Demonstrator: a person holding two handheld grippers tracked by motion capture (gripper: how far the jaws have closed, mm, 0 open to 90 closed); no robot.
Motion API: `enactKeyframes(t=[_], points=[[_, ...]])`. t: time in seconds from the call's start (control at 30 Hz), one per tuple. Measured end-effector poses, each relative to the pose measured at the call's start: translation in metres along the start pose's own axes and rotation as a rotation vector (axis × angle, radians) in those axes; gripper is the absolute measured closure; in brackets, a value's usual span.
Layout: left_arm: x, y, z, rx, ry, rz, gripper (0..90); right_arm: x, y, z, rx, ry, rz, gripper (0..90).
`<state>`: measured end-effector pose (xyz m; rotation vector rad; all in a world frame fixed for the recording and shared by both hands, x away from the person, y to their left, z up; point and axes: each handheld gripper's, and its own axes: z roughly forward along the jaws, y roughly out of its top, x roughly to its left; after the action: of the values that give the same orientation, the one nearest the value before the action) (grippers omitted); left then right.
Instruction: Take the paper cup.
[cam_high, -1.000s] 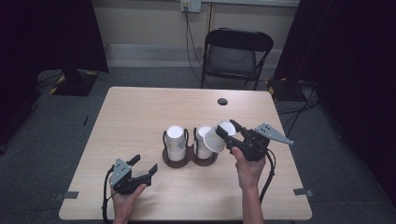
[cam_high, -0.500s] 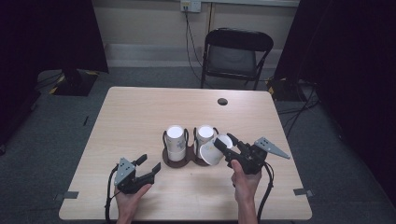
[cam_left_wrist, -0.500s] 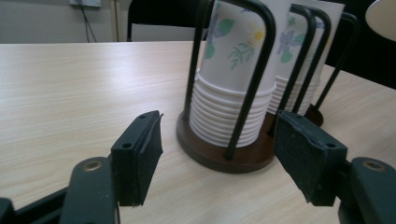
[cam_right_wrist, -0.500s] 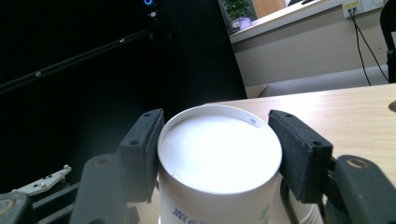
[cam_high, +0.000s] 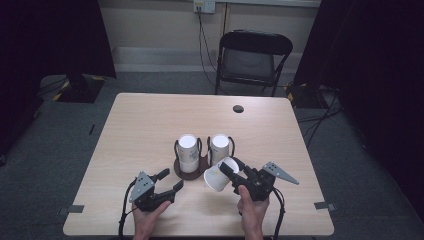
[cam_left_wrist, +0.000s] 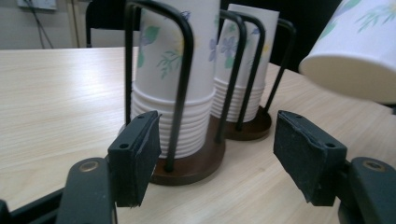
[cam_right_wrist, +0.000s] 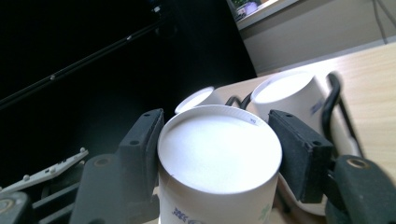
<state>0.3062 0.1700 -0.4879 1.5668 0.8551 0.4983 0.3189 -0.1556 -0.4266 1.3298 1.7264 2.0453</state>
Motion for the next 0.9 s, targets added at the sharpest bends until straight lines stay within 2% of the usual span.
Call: enactKeyframes(t=[0.3, 0.47, 0.57, 0.7, 0.77, 0.9], points=[[-0.008, 0.0, 0.003, -0.013, -0.028, 0.022, 33.1, 0.002, -0.016, 0.007, -0.01, 0.062, 0.089, 37.8], [-0.014, -0.001, 0.006, -0.023, -0.066, 0.034, 34.5, 0.003, -0.019, 0.008, -0.005, 0.066, 0.108, 37.8], [-0.02, -0.001, 0.009, -0.034, -0.079, 0.056, 36.5, 0.004, -0.021, 0.01, -0.003, 0.082, 0.125, 37.8], [-0.025, -0.001, 0.013, -0.036, -0.09, 0.082, 38.3, 0.008, -0.021, 0.012, 0.011, 0.09, 0.124, 37.7], [-0.027, 0.0, 0.015, -0.045, -0.101, 0.078, 40.0, 0.009, -0.021, 0.013, 0.014, 0.103, 0.129, 37.7], [-0.032, 0.001, 0.019, -0.055, -0.114, 0.071, 42.1, 0.011, -0.025, 0.018, 0.029, 0.137, 0.167, 37.6]])
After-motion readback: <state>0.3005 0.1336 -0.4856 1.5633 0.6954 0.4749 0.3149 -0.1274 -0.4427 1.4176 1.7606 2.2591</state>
